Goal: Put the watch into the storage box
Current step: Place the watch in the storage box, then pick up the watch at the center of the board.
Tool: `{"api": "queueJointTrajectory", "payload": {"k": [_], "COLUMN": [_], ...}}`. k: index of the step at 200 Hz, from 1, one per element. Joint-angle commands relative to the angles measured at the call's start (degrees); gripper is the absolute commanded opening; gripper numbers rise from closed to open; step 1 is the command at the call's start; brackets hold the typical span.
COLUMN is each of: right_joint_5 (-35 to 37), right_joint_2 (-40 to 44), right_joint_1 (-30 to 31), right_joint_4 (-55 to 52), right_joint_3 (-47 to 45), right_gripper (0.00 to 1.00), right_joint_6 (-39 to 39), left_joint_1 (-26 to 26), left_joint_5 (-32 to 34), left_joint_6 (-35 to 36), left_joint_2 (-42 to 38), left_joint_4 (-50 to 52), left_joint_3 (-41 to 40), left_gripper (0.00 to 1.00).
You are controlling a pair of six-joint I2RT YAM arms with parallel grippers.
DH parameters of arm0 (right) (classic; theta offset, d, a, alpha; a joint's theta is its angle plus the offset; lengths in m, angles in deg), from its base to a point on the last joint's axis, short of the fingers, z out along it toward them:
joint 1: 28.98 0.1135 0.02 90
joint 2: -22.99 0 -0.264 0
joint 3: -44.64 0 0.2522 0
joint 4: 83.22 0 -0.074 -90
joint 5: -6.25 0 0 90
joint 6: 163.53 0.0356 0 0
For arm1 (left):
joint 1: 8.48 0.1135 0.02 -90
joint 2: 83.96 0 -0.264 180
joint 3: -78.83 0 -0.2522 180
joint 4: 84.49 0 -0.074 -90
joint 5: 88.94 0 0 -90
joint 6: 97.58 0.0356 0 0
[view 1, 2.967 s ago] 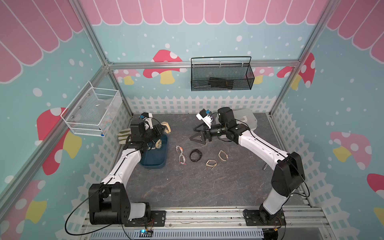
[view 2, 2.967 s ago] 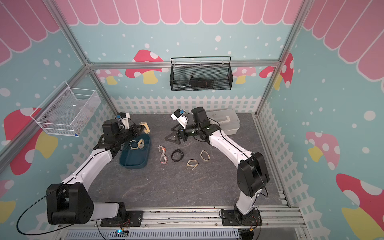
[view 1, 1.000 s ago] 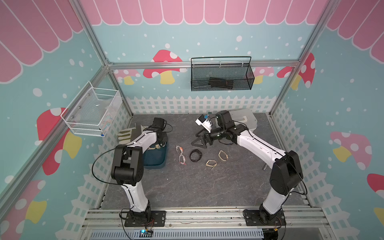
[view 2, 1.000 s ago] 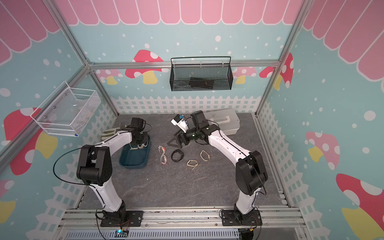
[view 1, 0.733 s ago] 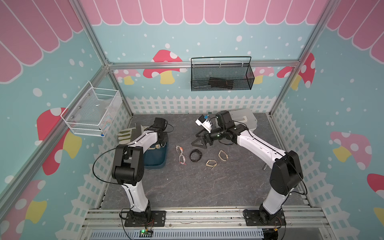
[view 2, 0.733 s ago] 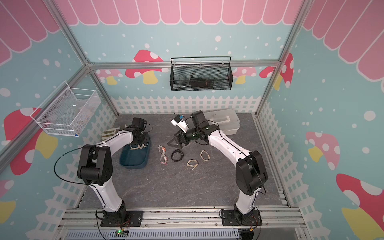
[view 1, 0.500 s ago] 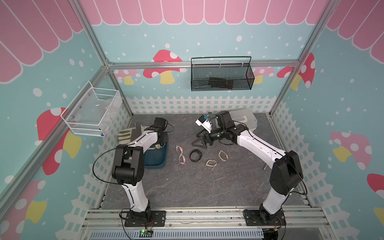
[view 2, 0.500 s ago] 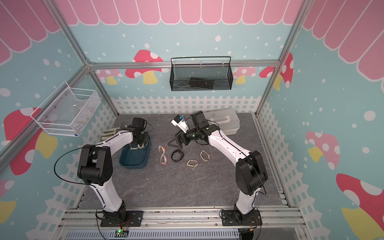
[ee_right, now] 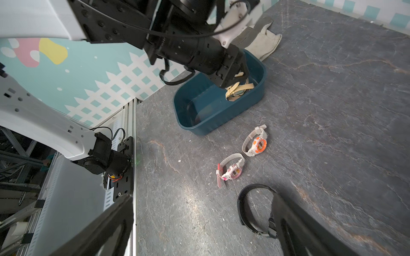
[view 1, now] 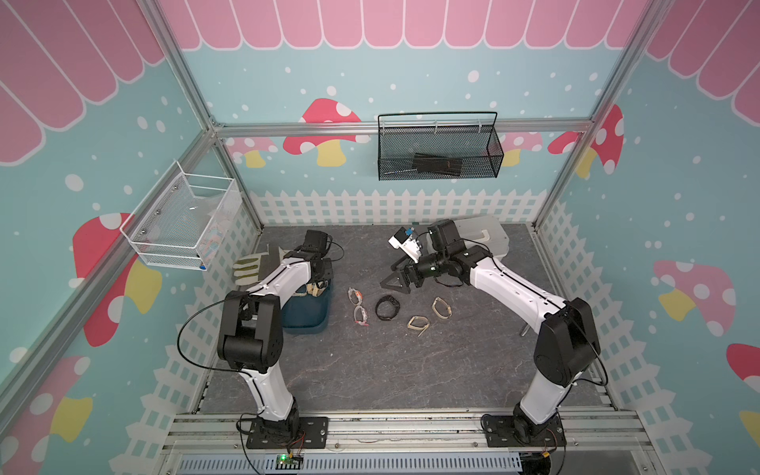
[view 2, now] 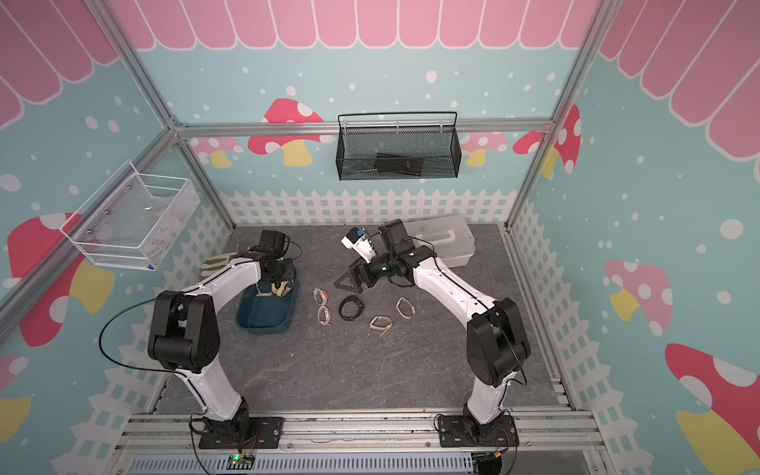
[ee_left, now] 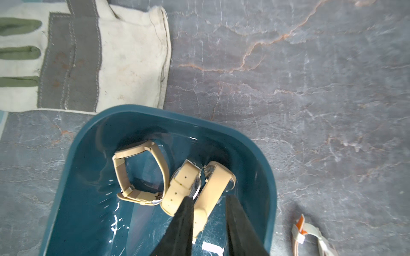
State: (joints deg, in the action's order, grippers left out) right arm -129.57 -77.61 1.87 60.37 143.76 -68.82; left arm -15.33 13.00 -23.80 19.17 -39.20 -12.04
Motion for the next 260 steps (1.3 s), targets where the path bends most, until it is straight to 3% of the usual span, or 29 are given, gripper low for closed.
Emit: {"api": "queueJointTrajectory", "payload": {"k": [1, 35, 67, 108, 138, 165, 212, 260], "right_joint_5": [3.73, 17.35, 33.27, 38.52, 41.34, 40.25, 40.23, 40.22], "right_joint_2": [0.17, -2.02, -4.9, -5.23, -4.89, -4.32, -7.19, -10.08], "right_joint_1": [-1.56, -3.89, -4.86, -4.85, -4.84, -4.84, -4.7, -3.48], "right_joint_4": [-4.4, -14.86, -23.94, -25.91, -27.08, -25.96, -25.35, -24.49], "right_joint_3": [-0.13, 1.64, 1.4, -2.73, -4.51, -6.87, -7.01, -6.14], "right_gripper": [0.99, 0.94, 0.91, 0.77, 0.6, 0.33, 0.27, 0.3], "right_joint_6": [0.38, -1.1, -2.74, -2.2, -2.92, -3.26, -4.28, -5.22], "left_joint_1": [-0.39, -0.87, -2.1, -6.86, -9.09, -9.32, -9.31, -9.32], "left_joint_5": [-0.23, -5.61, -23.96, -38.38, -40.23, -40.78, -41.04, -40.42], "left_joint_6": [0.23, 1.18, 2.85, 4.57, 5.85, 5.86, 6.03, 6.46], "left_joint_2": [-4.25, -10.77, -16.53, -17.53, -17.66, -17.7, -17.74, -17.96], "left_joint_4": [0.82, -0.28, -7.66, -15.75, -17.54, -18.65, -18.87, -18.88], "left_joint_3": [0.96, 0.56, -3.09, -5.72, -6.42, -6.99, -6.97, -6.82], "left_gripper": [0.3, 0.32, 0.34, 0.34, 0.34, 0.34, 0.34, 0.34]}}
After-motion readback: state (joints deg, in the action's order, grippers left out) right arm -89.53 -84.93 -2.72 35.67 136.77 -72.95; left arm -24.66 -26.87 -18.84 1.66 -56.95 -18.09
